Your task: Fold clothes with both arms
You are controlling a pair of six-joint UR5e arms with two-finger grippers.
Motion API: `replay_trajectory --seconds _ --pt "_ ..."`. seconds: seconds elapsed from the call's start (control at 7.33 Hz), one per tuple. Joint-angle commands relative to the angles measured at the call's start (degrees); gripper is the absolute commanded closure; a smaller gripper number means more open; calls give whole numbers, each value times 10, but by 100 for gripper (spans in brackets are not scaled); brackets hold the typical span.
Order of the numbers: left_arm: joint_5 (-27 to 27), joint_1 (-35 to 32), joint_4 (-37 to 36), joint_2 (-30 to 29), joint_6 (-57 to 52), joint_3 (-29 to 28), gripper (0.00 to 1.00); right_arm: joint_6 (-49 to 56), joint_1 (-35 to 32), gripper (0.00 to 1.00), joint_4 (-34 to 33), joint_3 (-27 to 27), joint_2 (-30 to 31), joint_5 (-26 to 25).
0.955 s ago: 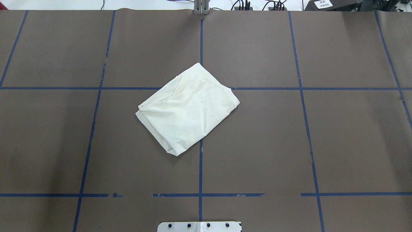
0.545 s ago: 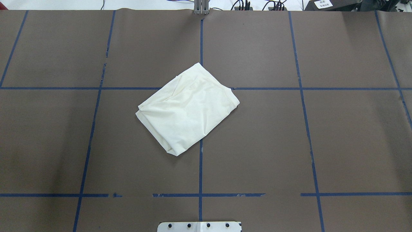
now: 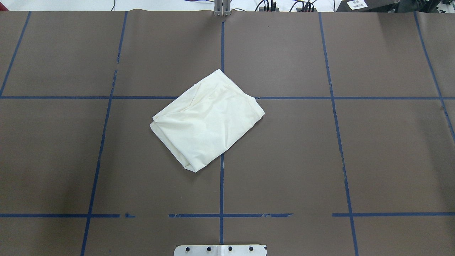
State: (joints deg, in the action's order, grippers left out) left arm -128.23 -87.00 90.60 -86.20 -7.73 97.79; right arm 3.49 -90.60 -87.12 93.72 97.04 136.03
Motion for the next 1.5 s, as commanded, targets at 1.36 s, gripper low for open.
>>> replay_trajectory --seconds 1.36 --pt "-29 0 3 -2 111 2 0 -109 -4 0 3 52 -5 4"
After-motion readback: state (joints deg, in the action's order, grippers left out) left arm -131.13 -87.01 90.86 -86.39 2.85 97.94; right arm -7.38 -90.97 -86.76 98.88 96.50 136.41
